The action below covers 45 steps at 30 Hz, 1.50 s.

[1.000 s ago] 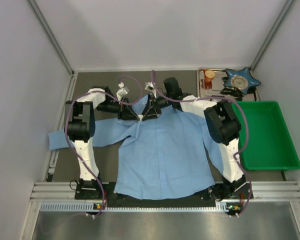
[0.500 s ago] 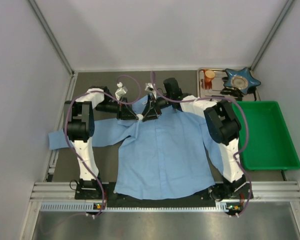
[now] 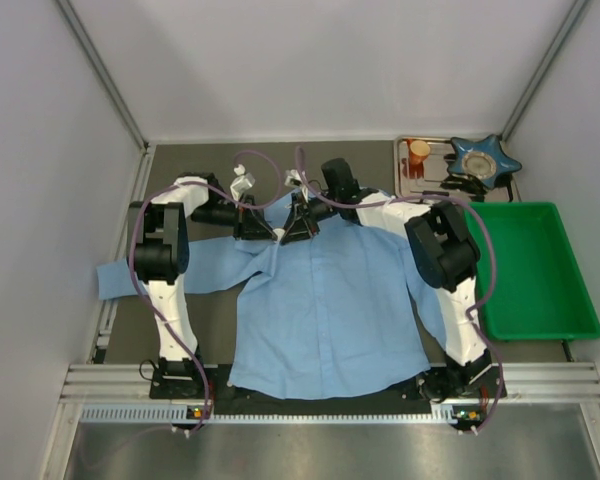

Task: Pin the brooch onto the clothing
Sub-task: Pin the brooch to the clothes.

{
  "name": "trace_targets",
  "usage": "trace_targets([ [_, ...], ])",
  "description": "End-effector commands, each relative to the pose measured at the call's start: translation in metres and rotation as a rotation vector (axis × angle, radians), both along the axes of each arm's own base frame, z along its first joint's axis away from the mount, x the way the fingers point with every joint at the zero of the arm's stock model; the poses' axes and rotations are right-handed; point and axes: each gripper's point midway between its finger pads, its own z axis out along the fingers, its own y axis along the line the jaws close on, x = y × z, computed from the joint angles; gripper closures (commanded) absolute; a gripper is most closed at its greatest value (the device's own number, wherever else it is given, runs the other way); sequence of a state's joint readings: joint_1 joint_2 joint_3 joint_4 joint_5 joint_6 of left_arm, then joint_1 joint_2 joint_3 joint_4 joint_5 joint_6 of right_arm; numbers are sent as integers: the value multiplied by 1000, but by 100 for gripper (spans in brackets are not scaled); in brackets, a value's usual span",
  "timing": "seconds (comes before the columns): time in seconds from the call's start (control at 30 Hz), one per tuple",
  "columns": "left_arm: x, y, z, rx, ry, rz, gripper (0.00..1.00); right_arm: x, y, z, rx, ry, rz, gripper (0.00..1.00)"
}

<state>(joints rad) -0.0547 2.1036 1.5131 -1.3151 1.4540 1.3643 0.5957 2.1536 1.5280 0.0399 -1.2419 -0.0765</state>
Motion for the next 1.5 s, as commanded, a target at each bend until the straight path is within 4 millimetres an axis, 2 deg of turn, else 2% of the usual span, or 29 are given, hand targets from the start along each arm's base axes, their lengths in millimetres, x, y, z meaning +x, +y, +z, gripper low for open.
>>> trace_targets([
  [0.0, -13, -4, 35, -103, 141, 51, 100, 3, 10, 31, 78, -93, 20, 77],
  [0.43, -15, -4, 37, -105, 107, 48, 100, -3, 18, 31, 57, -7, 27, 85],
  [0.87, -19, -4, 33, -72, 93, 24, 100, 7, 27, 22, -50, 120, -68, 96],
  [1.2, -20, -6, 34, -63, 75, 11, 100, 3, 32, 16, -120, 133, -91, 97],
  [1.47, -21, -7, 34, -58, 67, 5, 100, 6, 36, 11, -185, 134, -143, 97],
])
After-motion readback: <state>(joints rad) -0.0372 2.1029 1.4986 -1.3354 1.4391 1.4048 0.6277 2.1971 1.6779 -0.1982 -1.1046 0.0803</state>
